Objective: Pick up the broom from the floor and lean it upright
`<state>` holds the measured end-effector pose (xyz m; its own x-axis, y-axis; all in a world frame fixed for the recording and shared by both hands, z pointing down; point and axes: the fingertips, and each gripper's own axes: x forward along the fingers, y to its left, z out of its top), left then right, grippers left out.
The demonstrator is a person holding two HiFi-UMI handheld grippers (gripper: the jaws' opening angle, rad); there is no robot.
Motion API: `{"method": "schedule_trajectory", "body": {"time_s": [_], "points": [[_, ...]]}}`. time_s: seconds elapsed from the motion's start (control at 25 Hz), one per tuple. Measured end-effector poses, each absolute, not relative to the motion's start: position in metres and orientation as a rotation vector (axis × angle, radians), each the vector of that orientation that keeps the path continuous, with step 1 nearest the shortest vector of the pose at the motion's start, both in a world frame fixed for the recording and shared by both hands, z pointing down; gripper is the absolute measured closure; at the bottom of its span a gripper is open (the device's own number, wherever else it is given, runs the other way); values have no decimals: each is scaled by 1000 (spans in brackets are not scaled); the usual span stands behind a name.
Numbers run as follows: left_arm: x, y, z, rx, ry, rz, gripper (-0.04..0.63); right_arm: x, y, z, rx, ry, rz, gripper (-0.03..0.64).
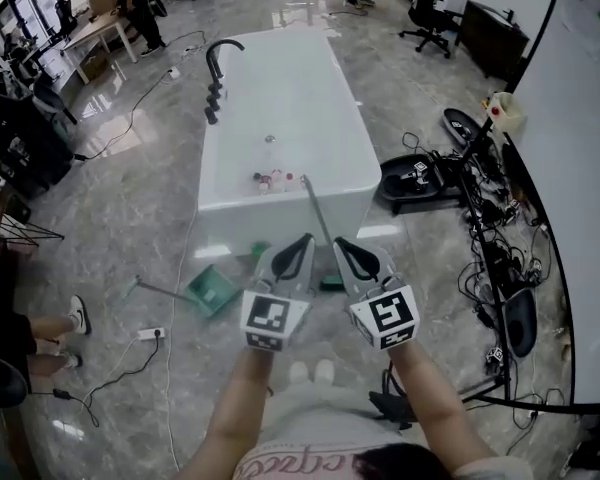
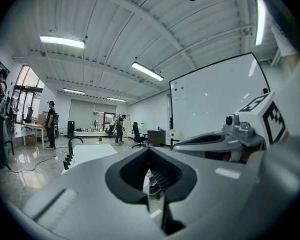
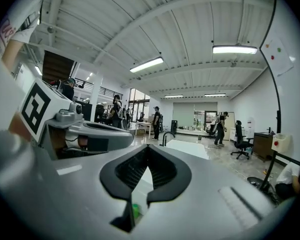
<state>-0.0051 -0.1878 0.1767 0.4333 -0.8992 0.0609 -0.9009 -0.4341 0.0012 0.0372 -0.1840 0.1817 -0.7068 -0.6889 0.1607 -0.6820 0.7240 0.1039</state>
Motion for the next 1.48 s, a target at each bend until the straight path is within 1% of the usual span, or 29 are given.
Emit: {"method": "schedule_trajectory", "body": {"time_s": [0.24, 0.48, 1.12, 1.48], "points": [[-22, -186, 140, 2638, -1585, -41, 597, 38, -182, 156, 1128, -2770, -25, 617], [-17, -188, 108, 2731, -1573, -23, 597, 33, -189, 138, 1147, -2780, -33, 617], [-8, -190, 115, 2795, -1493, 60, 597, 21, -198, 121, 1214, -2761, -67, 617], [-2, -187, 118, 2815, -1494, 71, 597, 16, -188, 114, 1200, -2743, -176, 617]]}}
